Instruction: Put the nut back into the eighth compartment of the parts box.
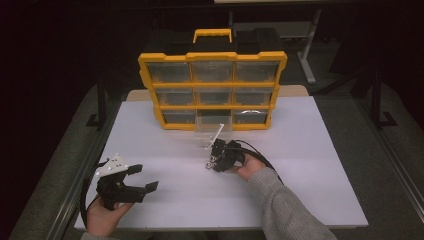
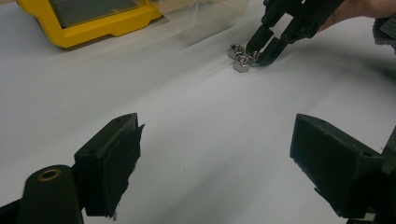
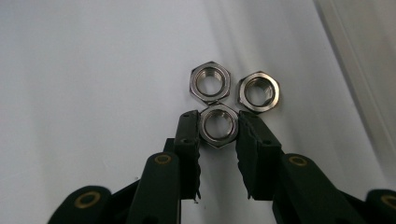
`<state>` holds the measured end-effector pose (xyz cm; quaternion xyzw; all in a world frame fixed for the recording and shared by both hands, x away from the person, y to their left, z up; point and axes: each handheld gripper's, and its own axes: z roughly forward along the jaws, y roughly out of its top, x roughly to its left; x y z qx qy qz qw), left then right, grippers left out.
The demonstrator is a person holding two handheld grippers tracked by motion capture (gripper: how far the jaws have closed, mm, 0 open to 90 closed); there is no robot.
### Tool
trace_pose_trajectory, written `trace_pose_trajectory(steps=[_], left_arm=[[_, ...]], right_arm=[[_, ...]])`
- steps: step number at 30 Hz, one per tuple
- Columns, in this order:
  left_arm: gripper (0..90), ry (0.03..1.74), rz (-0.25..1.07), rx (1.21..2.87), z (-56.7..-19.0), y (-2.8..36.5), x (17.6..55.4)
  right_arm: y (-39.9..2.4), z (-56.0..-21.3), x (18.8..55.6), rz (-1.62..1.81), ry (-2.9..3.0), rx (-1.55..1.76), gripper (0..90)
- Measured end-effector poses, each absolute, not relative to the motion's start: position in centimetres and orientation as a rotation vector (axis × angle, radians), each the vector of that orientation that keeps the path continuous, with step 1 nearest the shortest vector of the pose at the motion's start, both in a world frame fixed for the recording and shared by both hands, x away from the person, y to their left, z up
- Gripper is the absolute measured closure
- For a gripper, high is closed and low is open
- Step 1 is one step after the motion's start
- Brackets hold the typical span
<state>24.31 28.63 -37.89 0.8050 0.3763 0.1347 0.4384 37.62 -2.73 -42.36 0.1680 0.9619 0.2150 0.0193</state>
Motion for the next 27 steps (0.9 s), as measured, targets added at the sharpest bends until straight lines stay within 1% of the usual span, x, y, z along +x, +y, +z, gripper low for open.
trace_pose_trajectory(steps=[8,14,15,16,27], left_arm=[[16.0,0.935,0.333,2.002,-37.9,28.6,24.3],[16.0,0.931,0.336,2.002,-37.8,28.5,24.2],[16.0,0.931,0.336,2.002,-37.8,28.5,24.2],[16.0,0.933,0.335,2.001,-37.8,28.5,24.2],[16.0,0.933,0.333,2.007,-37.7,28.6,24.2]], right_arm=[[-3.5,-41.4,37.6,0.706,3.0,0.534,69.2],[-4.3,-39.0,37.6,0.771,3.009,0.55,69.2],[-4.3,-39.0,37.6,0.771,3.009,0.55,69.2],[-4.5,-38.2,37.9,0.814,2.995,0.526,69.2],[-5.1,-34.8,39.0,0.882,2.977,0.521,69.2]])
